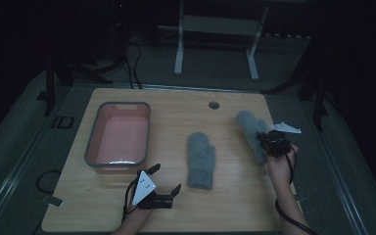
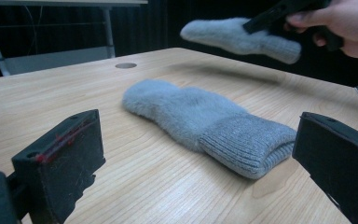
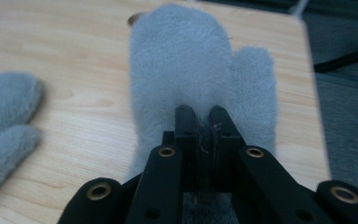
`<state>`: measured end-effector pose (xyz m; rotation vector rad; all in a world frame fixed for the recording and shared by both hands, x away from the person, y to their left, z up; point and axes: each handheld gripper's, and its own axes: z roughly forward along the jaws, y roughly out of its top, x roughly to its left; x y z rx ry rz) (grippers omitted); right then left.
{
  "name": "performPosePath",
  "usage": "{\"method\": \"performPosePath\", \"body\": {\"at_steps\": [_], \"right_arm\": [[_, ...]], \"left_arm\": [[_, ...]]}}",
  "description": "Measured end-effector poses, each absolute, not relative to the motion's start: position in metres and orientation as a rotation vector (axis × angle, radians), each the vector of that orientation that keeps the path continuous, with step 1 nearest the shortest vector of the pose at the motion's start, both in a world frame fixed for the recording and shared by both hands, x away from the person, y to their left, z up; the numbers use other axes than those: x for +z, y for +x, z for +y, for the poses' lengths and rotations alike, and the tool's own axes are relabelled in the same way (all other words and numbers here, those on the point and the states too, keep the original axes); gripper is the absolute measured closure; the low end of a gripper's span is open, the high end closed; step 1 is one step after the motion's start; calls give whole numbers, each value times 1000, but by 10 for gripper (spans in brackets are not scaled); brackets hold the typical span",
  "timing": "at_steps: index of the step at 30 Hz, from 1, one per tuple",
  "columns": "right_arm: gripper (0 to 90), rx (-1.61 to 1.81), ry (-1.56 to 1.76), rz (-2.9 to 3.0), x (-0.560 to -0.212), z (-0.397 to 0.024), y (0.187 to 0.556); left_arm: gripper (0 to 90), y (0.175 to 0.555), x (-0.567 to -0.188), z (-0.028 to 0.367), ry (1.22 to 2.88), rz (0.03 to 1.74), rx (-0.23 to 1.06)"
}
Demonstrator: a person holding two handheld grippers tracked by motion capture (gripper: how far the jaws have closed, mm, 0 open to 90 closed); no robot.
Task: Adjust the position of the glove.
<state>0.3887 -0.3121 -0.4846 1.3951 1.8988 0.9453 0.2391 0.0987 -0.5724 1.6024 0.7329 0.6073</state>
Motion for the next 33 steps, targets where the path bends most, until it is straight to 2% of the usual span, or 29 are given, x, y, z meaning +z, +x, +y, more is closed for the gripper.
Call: {"method": "performPosePath", "body": {"at_steps": [6, 19, 29, 33], "right_arm": [[844, 880, 1450, 1826, -486, -312, 363], [843, 788, 1552, 1853, -517, -307, 327], [831, 792, 1559, 1905, -543, -303, 323], [768, 813, 1551, 1922, -543, -305, 323]], "left_arm": [[22, 239, -572, 99, 1603, 730, 611], [22, 239, -572, 99, 1600, 732, 608], [22, 239, -572, 99, 1603, 728, 609], [22, 239, -572, 99, 1605, 727, 606]]}}
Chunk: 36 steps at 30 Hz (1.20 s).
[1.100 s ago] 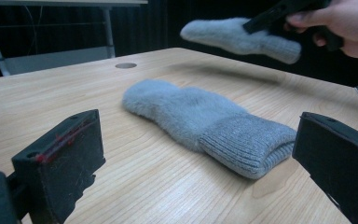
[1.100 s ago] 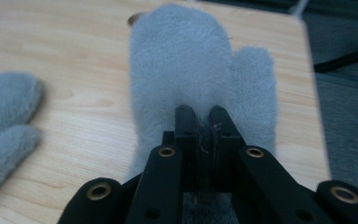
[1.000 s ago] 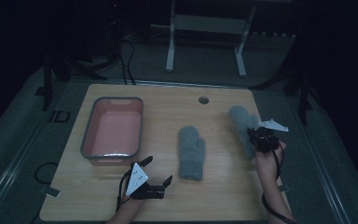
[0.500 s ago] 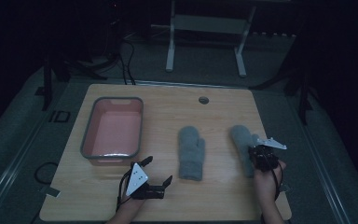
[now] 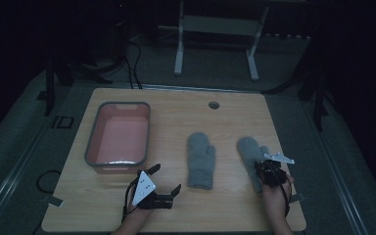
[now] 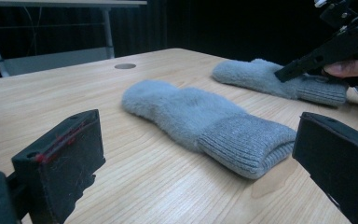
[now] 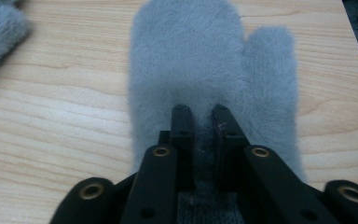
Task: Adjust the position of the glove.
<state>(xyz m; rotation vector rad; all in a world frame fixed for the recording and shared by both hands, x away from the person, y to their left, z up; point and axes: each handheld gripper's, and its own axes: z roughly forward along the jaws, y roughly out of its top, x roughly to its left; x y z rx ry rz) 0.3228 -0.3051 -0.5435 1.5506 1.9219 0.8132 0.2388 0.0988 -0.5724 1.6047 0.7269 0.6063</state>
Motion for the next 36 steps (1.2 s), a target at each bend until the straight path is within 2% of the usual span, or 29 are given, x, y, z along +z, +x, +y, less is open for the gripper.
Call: {"method": "performPosePath", "body": {"at_steps": [4, 8, 15, 22, 25, 29, 32, 36], "right_arm": [[633, 836, 1500, 1949, -540, -306, 321], [564, 850, 1398, 2016, -530, -311, 324], [536, 876, 1261, 2184, -512, -328, 338], [489, 833, 1227, 2234, -523, -330, 340], [492, 831, 1206, 2256, -533, -331, 341], [546, 845, 1225, 2258, -543, -333, 342], [612, 896, 1275, 2241, -545, -335, 342], [749, 940, 1335, 2184, -548, -334, 339]], "left_arm": [[22, 239, -572, 99, 1602, 728, 604], [22, 239, -572, 99, 1603, 727, 605], [22, 239, -572, 99, 1602, 732, 602], [22, 239, -572, 99, 1602, 731, 603], [22, 239, -572, 99, 1604, 729, 606], [22, 239, -572, 99, 1605, 728, 606], [22, 239, -572, 99, 1603, 730, 604], [22, 239, -572, 99, 1606, 728, 607]]}}
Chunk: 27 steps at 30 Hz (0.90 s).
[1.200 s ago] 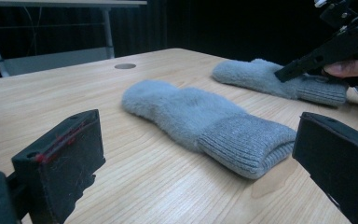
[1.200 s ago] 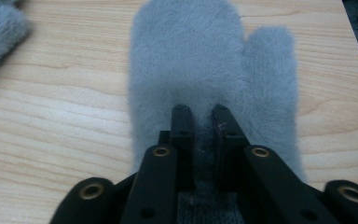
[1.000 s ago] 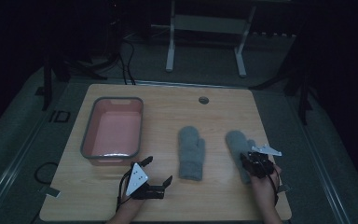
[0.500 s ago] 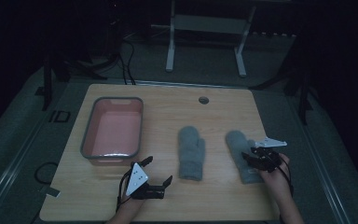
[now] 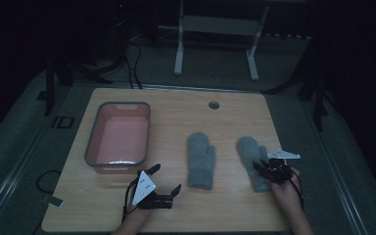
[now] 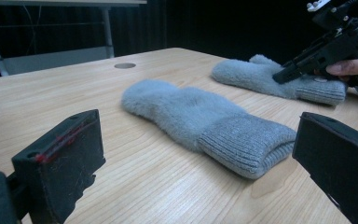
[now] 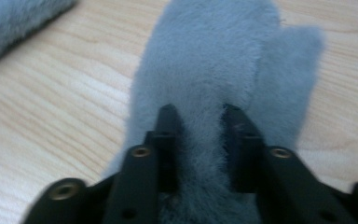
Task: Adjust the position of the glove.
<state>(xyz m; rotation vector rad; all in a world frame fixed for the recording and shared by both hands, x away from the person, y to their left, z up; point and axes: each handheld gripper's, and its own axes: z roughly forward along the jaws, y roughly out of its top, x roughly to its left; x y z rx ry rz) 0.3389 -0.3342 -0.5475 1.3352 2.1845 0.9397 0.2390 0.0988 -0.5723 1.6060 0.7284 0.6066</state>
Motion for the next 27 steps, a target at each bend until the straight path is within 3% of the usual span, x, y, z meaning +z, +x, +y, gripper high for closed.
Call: {"method": "performPosePath", "body": {"at_steps": [7, 27], "right_arm": [[824, 906, 1439, 2054, -544, -322, 332], [830, 1047, 1514, 1899, -484, -236, 321]], "left_arm": [[22, 239, -572, 99, 1606, 729, 608], [22, 239, -572, 99, 1607, 727, 608]]}}
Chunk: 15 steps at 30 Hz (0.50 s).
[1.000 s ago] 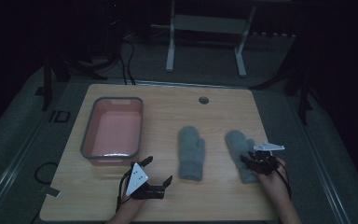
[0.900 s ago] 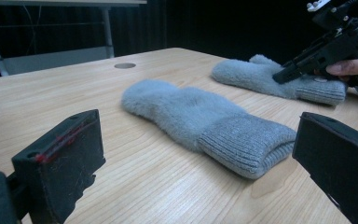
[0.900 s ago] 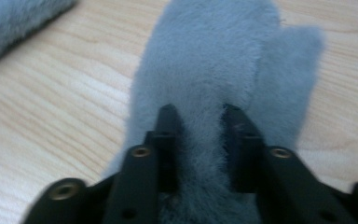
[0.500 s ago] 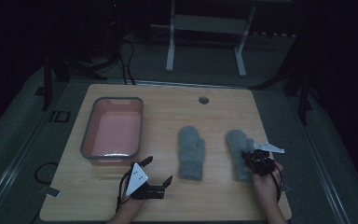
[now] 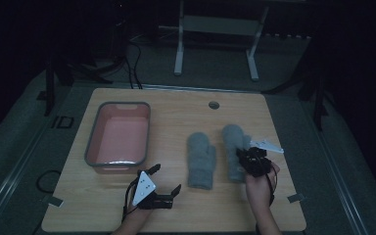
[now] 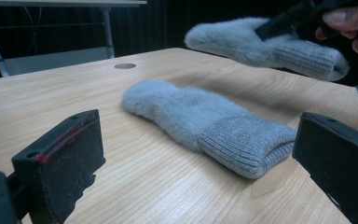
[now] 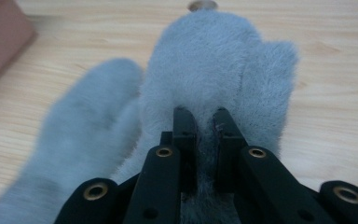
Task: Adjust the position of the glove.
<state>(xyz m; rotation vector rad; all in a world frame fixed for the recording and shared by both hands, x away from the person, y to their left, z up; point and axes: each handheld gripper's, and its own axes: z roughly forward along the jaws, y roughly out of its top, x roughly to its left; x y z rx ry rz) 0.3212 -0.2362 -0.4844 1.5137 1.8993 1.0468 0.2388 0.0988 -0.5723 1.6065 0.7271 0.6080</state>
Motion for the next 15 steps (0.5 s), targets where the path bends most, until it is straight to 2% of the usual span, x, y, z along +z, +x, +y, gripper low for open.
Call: {"method": "performPosePath", "body": {"at_steps": [15], "right_arm": [[829, 1118, 1503, 1918, -474, -161, 321]], "left_arm": [[22, 239, -572, 99, 1608, 724, 603]]}}
